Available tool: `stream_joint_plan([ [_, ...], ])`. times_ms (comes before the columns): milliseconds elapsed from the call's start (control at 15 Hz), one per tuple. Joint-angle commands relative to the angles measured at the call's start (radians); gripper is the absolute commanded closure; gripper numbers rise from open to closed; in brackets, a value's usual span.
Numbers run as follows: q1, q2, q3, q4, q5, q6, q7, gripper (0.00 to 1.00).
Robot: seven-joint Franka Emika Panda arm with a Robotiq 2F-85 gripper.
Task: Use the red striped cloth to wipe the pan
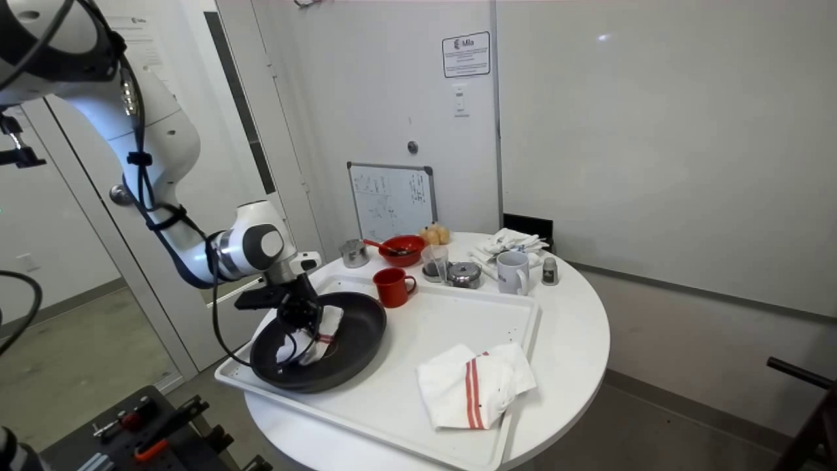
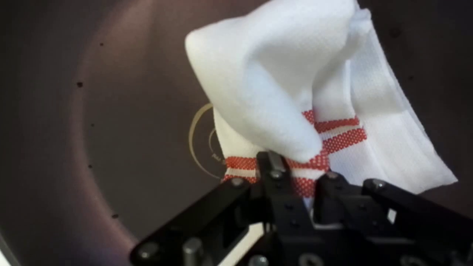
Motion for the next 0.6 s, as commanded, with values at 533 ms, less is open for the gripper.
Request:
stream_joint_plan([
  [533, -0.032, 0.051, -0.082, -0.088, 0.009, 0.035, 0.082, 0.96],
])
